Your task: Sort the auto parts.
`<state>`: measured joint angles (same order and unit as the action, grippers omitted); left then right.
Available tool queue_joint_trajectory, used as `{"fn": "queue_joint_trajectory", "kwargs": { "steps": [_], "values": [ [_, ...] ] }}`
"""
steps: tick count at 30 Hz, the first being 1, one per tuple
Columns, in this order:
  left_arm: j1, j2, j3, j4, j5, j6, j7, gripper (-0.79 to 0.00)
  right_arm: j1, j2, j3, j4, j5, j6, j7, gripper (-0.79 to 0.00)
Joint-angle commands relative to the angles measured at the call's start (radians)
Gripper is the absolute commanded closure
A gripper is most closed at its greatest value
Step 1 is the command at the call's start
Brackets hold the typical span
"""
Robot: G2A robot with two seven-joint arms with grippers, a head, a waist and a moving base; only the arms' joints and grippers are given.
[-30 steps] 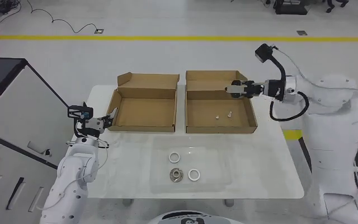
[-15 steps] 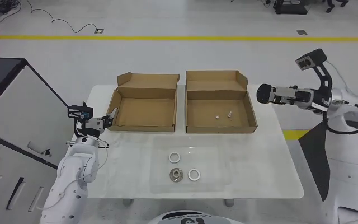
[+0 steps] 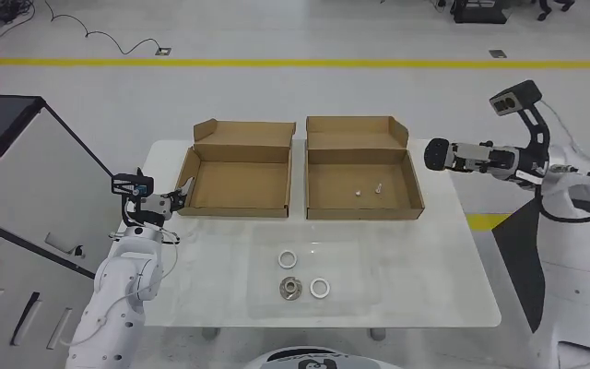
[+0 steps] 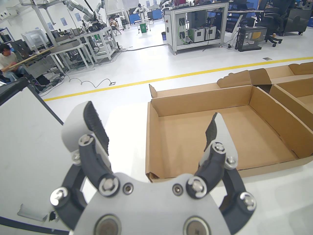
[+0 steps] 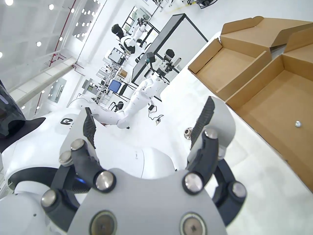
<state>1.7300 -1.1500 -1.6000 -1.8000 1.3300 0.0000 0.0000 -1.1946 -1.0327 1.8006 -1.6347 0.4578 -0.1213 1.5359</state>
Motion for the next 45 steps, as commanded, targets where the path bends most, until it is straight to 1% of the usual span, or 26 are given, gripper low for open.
{"fn": "queue_joint_trajectory", "kwargs": {
  "steps": [1, 13, 15, 17, 21, 28, 32, 36, 41, 45],
  "values": [
    [0.000, 0.000, 0.000, 0.000, 0.000, 0.000, 0.000, -0.785, 0.000, 0.000, 0.000, 0.000, 0.000, 0.000, 0.000, -0.785],
    [-0.001, 0.000, -0.002, -0.002, 0.004, 0.001, -0.001, -0.785, 0.000, 0.000, 0.000, 0.000, 0.000, 0.000, 0.000, -0.785],
    [-0.004, 0.004, -0.008, -0.032, 0.051, -0.020, -0.023, -0.785, 0.000, 0.000, 0.000, 0.000, 0.000, 0.000, 0.000, -0.785],
    [-0.005, 0.009, -0.016, -0.073, 0.084, -0.077, -0.107, -0.785, 0.000, 0.000, 0.000, 0.000, 0.000, 0.000, 0.000, -0.785],
    [-0.006, 0.018, -0.037, -0.183, 0.122, -0.172, -0.237, -0.785, 0.000, 0.000, 0.000, 0.000, 0.000, 0.000, 0.000, -0.785],
    [0.001, 0.027, -0.010, -0.365, 0.148, -0.335, -0.447, -0.785, 0.000, 0.000, 0.000, 0.000, 0.000, 0.000, 0.000, -0.785],
    [-0.006, 0.030, 0.042, -0.447, 0.184, -0.402, -0.540, -0.785, 0.000, 0.000, 0.000, 0.000, 0.000, 0.000, 0.000, -0.785],
    [-0.023, 0.030, 0.101, -0.502, 0.191, -0.449, -0.620, -0.785, 0.000, 0.000, 0.000, 0.000, 0.000, 0.000, 0.000, -0.785],
    [-0.070, 0.030, 0.187, -0.535, 0.191, -0.512, -0.723, -0.785, 0.000, 0.000, 0.000, 0.000, 0.000, 0.000, 0.000, -0.785],
    [-0.117, 0.027, 0.253, -0.550, 0.126, -0.549, -0.827, -0.785, 0.000, 0.000, 0.000, 0.000, 0.000, 0.000, 0.000, -0.785]
  ]
}}
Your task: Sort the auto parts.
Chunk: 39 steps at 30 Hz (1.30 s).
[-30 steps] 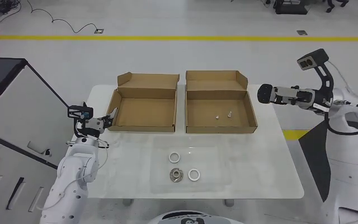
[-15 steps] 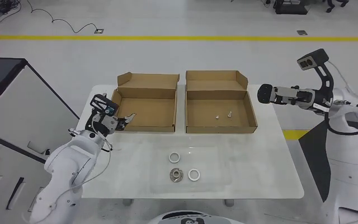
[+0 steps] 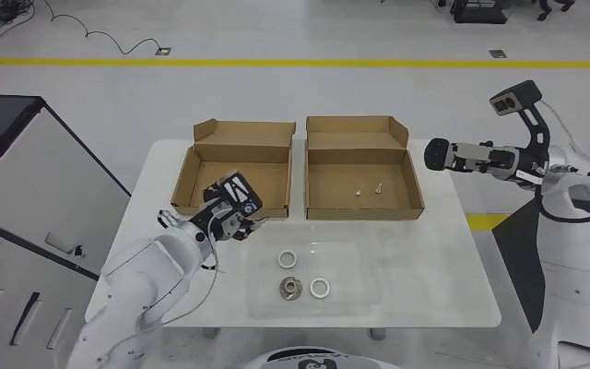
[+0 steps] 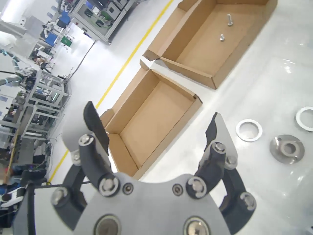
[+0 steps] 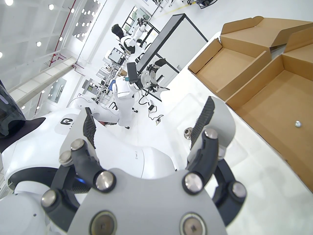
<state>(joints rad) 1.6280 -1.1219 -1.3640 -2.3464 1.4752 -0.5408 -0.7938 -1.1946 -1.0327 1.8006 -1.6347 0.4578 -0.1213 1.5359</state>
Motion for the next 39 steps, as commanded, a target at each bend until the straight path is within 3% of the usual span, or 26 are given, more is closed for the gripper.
{"fn": "queue_joint_trajectory", "kwargs": {
  "steps": [1, 13, 25, 29, 39],
  "values": [
    [-0.030, -0.001, 0.034, -0.004, -0.031, -0.017, -0.056, -0.785, 0.000, 0.000, 0.000, 0.000, 0.000, 0.000, 0.000, -0.785],
    [-0.206, -0.019, 0.269, 0.007, -0.127, -0.027, -0.323, -0.785, 0.000, 0.000, 0.000, 0.000, 0.000, 0.000, 0.000, -0.785],
    [-0.374, -0.052, 0.477, 0.066, -0.266, 0.056, -0.513, -0.785, 0.000, 0.000, 0.000, 0.000, 0.000, 0.000, 0.000, -0.785],
    [-0.424, -0.065, 0.514, 0.092, -0.335, 0.119, -0.552, -0.785, 0.000, 0.000, 0.000, 0.000, 0.000, 0.000, 0.000, -0.785],
    [-0.424, -0.065, 0.514, 0.092, -0.335, 0.119, -0.552, -0.785, 0.000, 0.000, 0.000, 0.000, 0.000, 0.000, 0.000, -0.785]
  ]
}}
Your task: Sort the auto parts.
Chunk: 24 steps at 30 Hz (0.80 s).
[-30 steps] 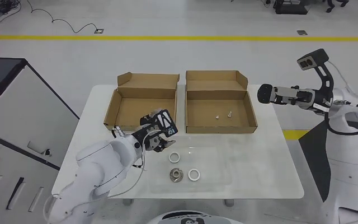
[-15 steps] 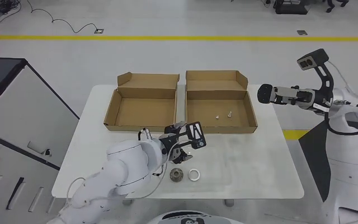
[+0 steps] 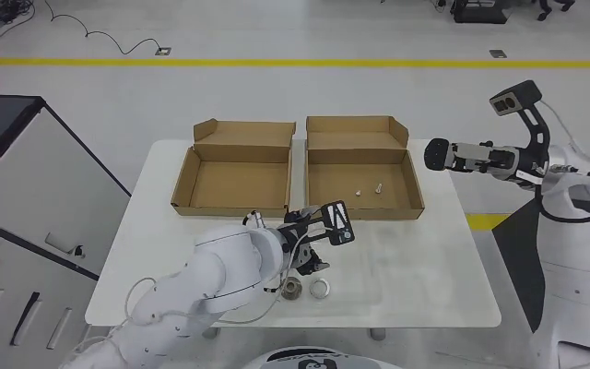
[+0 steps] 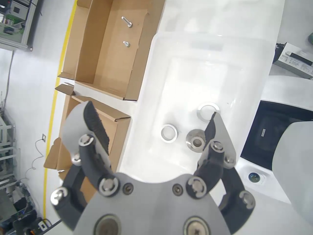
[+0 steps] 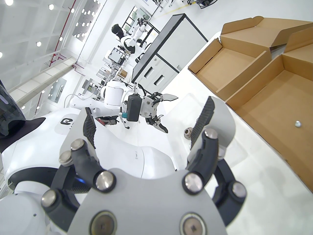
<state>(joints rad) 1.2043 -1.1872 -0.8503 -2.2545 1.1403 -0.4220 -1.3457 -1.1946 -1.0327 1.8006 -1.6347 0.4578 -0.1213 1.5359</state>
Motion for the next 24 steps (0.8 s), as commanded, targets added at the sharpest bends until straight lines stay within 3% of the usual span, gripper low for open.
{"fn": "queue_joint_trajectory", "kwargs": {
  "steps": [1, 24],
  "values": [
    [0.000, 0.000, 0.000, 0.000, 0.000, 0.000, 0.000, -0.785, 0.000, 0.000, 0.000, 0.000, 0.000, 0.000, 0.000, -0.785],
    [-0.003, 0.002, -0.002, 0.008, -0.037, -0.014, 0.014, -0.785, 0.000, 0.000, 0.000, 0.000, 0.000, 0.000, 0.000, -0.785]
  ]
}}
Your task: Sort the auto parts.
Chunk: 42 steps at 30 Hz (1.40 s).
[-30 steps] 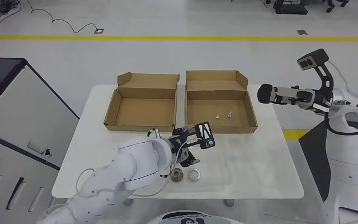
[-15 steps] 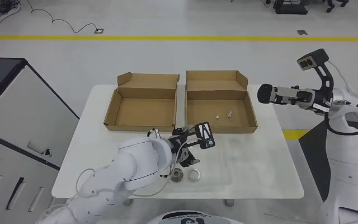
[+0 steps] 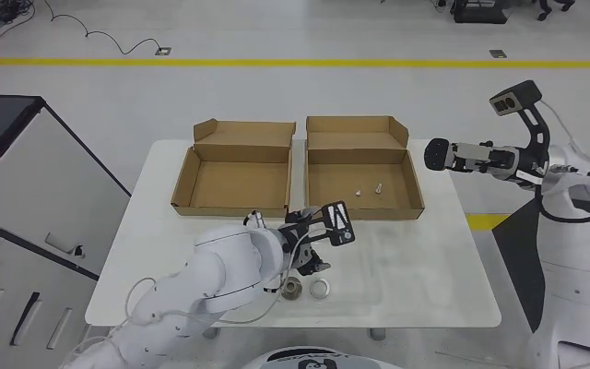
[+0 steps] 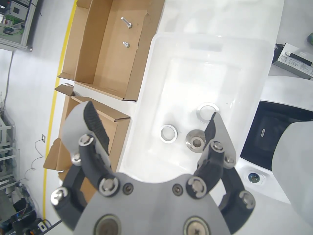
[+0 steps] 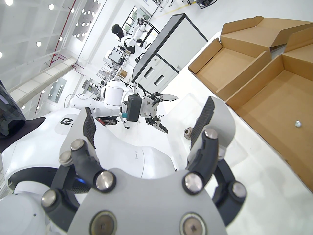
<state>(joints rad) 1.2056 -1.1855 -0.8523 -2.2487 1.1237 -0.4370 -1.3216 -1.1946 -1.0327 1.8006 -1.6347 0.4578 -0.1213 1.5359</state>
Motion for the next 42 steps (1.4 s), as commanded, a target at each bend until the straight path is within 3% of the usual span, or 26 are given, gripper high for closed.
{"fn": "queue_joint_trajectory", "kwargs": {
  "steps": [1, 8, 18, 26, 31, 37, 39, 42],
  "values": [
    [-0.016, 0.000, 0.001, 0.011, -0.041, 0.003, -0.047, -0.785, 0.000, 0.000, 0.000, 0.000, 0.000, 0.000, 0.000, -0.785],
    [-0.217, -0.017, 0.132, 0.066, -0.209, 0.147, -0.209, -0.785, 0.000, 0.000, 0.000, 0.000, 0.000, 0.000, 0.000, -0.785],
    [-0.523, -0.044, 0.402, 0.267, -0.347, 0.218, -0.214, -0.785, 0.000, 0.000, 0.000, 0.000, 0.000, 0.000, 0.000, -0.785],
    [-0.709, -0.066, 0.569, 0.341, -0.528, 0.273, -0.214, -0.785, 0.000, 0.000, 0.000, 0.000, 0.000, 0.000, 0.000, -0.785],
    [-0.783, -0.075, 0.648, 0.367, -0.597, 0.290, -0.214, -0.785, 0.000, 0.000, 0.000, 0.000, 0.000, 0.000, 0.000, -0.785],
    [-0.801, -0.092, 0.679, 0.388, -0.614, 0.298, -0.214, -0.785, 0.000, 0.000, 0.000, 0.000, 0.000, 0.000, 0.000, -0.785],
    [-0.795, -0.098, 0.682, 0.399, -0.609, 0.291, -0.210, -0.705, 0.000, 0.000, 0.000, 0.000, 0.000, 0.000, 0.000, -0.785],
    [-0.778, -0.106, 0.682, 0.420, -0.597, 0.272, -0.201, -0.668, 0.000, 0.000, 0.000, 0.000, 0.000, 0.000, 0.000, -0.785]
  ]
}}
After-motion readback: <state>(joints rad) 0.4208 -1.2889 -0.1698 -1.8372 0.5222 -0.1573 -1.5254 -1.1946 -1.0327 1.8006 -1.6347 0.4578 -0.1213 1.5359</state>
